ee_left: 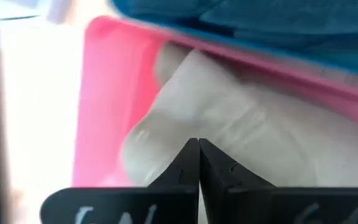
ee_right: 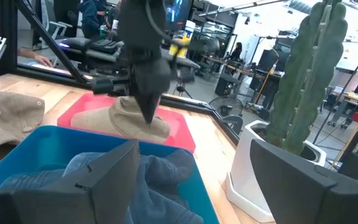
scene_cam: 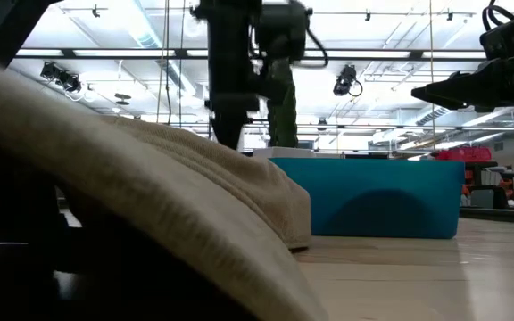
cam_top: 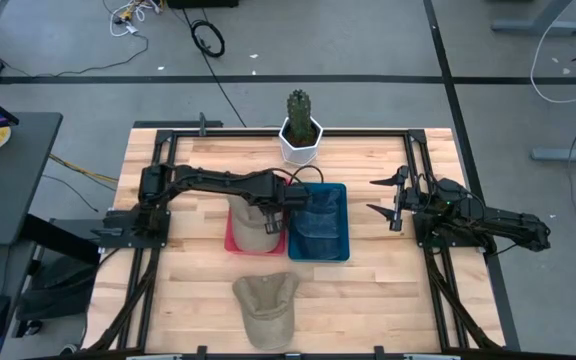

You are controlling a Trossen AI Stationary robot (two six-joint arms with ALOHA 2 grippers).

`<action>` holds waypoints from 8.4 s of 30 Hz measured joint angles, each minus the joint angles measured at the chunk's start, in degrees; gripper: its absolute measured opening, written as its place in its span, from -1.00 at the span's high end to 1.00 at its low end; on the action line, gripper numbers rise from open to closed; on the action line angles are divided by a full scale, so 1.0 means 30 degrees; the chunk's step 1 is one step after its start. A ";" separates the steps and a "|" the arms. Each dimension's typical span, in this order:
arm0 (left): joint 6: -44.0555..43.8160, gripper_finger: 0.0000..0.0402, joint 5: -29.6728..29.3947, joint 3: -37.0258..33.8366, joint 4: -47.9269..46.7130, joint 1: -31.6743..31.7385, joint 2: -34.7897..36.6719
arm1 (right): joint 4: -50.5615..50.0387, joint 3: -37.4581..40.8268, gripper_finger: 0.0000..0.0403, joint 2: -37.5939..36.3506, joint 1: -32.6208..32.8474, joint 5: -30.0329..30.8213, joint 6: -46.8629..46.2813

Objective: Pick & Place hat
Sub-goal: Put the left brown cap into the pink bin, then put the brown cap into the pink bin

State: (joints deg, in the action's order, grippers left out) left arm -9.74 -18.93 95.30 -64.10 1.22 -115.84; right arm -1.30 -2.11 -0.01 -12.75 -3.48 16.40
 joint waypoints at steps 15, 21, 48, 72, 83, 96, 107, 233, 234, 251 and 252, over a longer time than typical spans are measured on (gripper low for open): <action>-0.4830 0.99 0.0682 0.1068 -0.8627 -0.2028 0.0662 | 0.0000 0.0000 -0.55 0.0000 0.0002 0.0000 0.0000; -0.5805 0.99 0.0455 -0.1617 -0.8655 -0.1909 0.1119 | 0.0000 0.0000 -0.55 0.0000 0.0000 0.0000 -0.0001; -0.5680 0.99 -0.0765 -0.5496 -0.4017 0.0083 0.1381 | -0.0002 0.0000 -0.55 0.0000 0.0003 0.0005 0.0000; -0.4048 0.47 0.2415 0.3023 -0.3467 -0.6781 0.1410 | 0.0000 0.0000 -0.55 0.0000 0.0007 0.0007 0.0000; -0.5556 -0.10 0.5065 0.3054 0.2760 -0.9529 0.1132 | 0.0000 0.0000 -0.55 0.0000 0.0005 0.0001 0.0000; -0.6556 -0.19 0.7081 0.3017 0.4413 -1.0376 -0.1510 | 0.0007 0.0000 -0.55 0.0000 0.0000 0.0007 0.0000; -0.7097 -0.19 0.9300 0.3017 0.4009 -1.0361 -0.3207 | 0.0007 0.0000 -0.55 0.0000 0.0007 0.0000 0.0000; 0.0535 0.99 0.2231 -0.6687 -0.1007 0.4729 0.5220 | 0.0000 0.0007 -0.55 0.0000 0.0005 0.0002 0.0000; 0.0883 0.99 0.2911 -0.7140 -0.0052 0.4779 0.5213 | 0.0000 0.0007 -0.55 0.0000 0.0004 0.0000 0.0000; 0.0450 0.98 0.3425 -1.0596 0.3520 0.4324 0.5559 | 0.0000 0.0007 -0.55 0.0000 0.0000 0.0000 0.0000; 0.0388 0.98 0.3314 -1.0328 0.3342 0.4255 0.5635 | -0.0003 0.0007 -0.55 0.0000 0.0000 0.0007 0.0000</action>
State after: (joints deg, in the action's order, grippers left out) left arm -8.58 -8.99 64.32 -54.08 13.98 -98.94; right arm -1.31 -2.09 -0.01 -12.75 -3.46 16.40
